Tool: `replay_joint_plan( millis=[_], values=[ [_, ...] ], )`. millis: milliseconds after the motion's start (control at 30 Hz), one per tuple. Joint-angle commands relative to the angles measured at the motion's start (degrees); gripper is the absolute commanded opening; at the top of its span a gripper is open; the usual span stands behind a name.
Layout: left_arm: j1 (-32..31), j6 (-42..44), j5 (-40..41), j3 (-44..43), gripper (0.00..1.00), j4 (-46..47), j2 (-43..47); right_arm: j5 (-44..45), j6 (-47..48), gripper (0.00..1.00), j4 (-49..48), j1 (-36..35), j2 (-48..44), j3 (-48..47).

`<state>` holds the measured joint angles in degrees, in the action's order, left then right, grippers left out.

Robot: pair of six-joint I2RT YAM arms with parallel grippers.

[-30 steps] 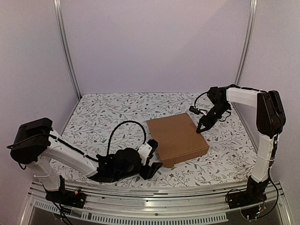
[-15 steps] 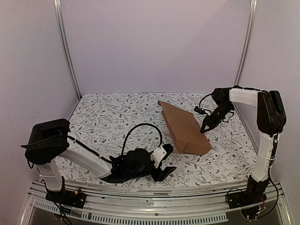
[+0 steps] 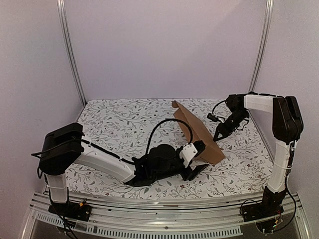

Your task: Fold the paper box

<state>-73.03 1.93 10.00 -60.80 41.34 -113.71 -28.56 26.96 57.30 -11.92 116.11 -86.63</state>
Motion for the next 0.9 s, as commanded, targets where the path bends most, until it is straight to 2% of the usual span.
replay_joint_plan(
  millis=[0,367,567,867],
  values=[
    [1.3,2.4,-2.2,-1.0,0.70,-3.1,-0.8,4.4,-1.1,0.21,1.7,-1.4,4.0,1.9],
    [2.3,9.0,-2.2,-13.6,0.70,-12.3,-5.6,1.0,-1.6,0.23,3.5,-1.0,3.7,1.7],
    [2.9,9.2,-2.0,-14.4,0.70,-12.9,-5.5,-0.2,-1.8,0.23,3.7,-1.0,3.3,1.9],
    [3.0,9.3,-5.9,-14.7,0.70,-8.4,-4.4,-0.4,-1.7,0.27,3.6,-0.8,2.4,2.3]
  ],
)
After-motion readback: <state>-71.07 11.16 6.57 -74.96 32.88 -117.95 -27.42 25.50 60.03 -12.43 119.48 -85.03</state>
